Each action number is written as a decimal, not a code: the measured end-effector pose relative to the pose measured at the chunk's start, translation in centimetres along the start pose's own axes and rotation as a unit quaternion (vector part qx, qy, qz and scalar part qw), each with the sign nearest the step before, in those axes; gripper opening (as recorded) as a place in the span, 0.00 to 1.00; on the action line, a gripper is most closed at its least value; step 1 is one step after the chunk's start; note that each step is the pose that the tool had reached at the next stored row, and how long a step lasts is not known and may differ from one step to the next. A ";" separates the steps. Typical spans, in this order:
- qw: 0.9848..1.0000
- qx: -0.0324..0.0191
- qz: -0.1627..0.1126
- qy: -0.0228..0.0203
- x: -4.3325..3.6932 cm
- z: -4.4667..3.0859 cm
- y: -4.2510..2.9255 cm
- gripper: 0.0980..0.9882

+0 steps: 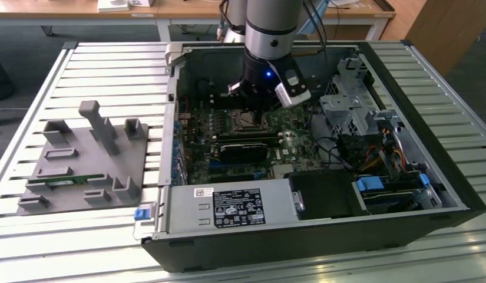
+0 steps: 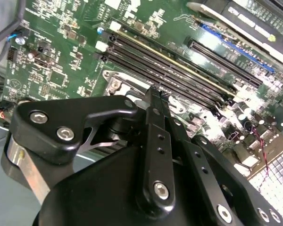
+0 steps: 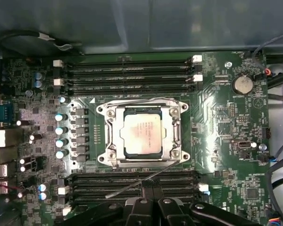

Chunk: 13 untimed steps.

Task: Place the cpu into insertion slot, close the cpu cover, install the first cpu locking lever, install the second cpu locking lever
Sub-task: 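Install the second cpu locking lever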

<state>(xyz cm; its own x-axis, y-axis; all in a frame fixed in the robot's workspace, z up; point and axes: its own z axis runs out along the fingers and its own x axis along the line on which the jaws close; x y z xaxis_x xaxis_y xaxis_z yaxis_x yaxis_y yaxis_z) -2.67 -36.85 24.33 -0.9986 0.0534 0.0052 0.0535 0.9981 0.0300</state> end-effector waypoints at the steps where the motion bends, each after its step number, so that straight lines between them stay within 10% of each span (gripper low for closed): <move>1: 1.000 0.000 0.000 0.000 0.14 0.01 -0.01 0.01; 7: 1.000 -0.001 0.000 0.000 0.60 0.09 -0.06 0.01; 13: 1.000 -0.025 0.000 0.001 0.69 0.28 -0.16 0.01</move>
<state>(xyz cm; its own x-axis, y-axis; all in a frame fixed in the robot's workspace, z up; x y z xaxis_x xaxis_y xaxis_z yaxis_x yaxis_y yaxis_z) -3.37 -36.96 24.05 -0.9985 0.0537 0.0079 0.0541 0.9953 0.0806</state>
